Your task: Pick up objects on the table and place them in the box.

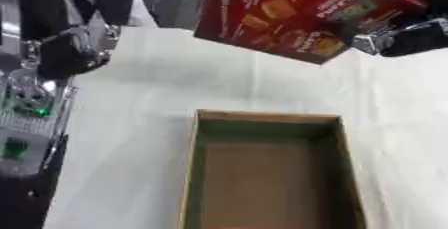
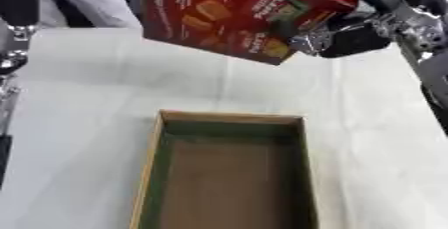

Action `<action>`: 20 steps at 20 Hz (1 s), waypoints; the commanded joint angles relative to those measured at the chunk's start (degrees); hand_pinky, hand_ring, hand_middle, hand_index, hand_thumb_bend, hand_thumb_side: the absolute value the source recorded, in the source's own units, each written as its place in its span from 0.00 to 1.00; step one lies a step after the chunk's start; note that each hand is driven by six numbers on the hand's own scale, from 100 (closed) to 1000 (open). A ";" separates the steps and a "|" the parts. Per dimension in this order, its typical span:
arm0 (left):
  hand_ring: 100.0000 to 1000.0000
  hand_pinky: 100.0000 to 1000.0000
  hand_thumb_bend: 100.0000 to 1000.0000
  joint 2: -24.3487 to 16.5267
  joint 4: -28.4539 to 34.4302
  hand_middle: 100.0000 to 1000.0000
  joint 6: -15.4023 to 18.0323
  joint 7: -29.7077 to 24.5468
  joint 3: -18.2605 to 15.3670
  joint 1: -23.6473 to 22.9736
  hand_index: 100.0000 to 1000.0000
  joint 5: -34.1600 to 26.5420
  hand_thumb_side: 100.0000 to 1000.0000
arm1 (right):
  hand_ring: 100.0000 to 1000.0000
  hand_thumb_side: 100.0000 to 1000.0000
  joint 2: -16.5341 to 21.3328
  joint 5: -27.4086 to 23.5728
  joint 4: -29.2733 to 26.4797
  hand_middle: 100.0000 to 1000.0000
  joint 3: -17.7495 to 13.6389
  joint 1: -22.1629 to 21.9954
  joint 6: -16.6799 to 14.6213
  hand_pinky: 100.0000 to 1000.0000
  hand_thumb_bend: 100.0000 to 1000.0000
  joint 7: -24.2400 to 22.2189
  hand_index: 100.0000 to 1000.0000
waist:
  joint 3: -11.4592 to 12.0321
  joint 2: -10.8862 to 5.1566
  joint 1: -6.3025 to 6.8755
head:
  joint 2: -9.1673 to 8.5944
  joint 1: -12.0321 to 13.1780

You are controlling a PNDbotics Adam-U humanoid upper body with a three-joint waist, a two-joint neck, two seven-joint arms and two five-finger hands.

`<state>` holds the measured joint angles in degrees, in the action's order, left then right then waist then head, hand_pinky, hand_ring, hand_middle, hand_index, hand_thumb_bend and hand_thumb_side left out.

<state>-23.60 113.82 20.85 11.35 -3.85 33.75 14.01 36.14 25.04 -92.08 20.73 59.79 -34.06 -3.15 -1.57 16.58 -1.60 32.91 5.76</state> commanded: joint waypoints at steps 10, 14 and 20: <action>0.78 0.77 0.29 -1.07 0.77 0.84 -0.34 -0.02 -0.50 0.56 0.84 -0.35 0.50 | 0.20 0.00 4.76 -5.00 -10.24 0.40 4.46 -0.59 -1.09 0.00 0.15 -8.57 0.51 | 0.10 -1.74 0.15 | -0.27 0.39; 0.77 0.77 0.29 -1.05 0.77 0.84 -0.37 -0.14 -0.41 0.56 0.84 -0.44 0.51 | 0.20 0.00 5.47 -6.01 -10.86 0.41 6.71 -0.58 -2.37 0.00 0.15 -11.04 0.51 | 0.14 -1.69 0.22 | -0.07 0.26; 0.77 0.77 0.28 -1.01 0.77 0.84 -0.44 -0.21 -0.41 0.43 0.84 -0.55 0.51 | 0.20 0.00 5.76 -7.99 -10.48 0.41 8.13 -0.61 -3.71 0.00 0.16 -14.07 0.52 | 0.04 -1.56 0.35 | 0.21 0.04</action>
<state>-23.60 113.82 20.56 11.08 -3.85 33.75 13.61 40.48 17.88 -101.84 29.30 58.50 -37.57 -16.70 -1.48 16.51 -1.43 33.01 6.07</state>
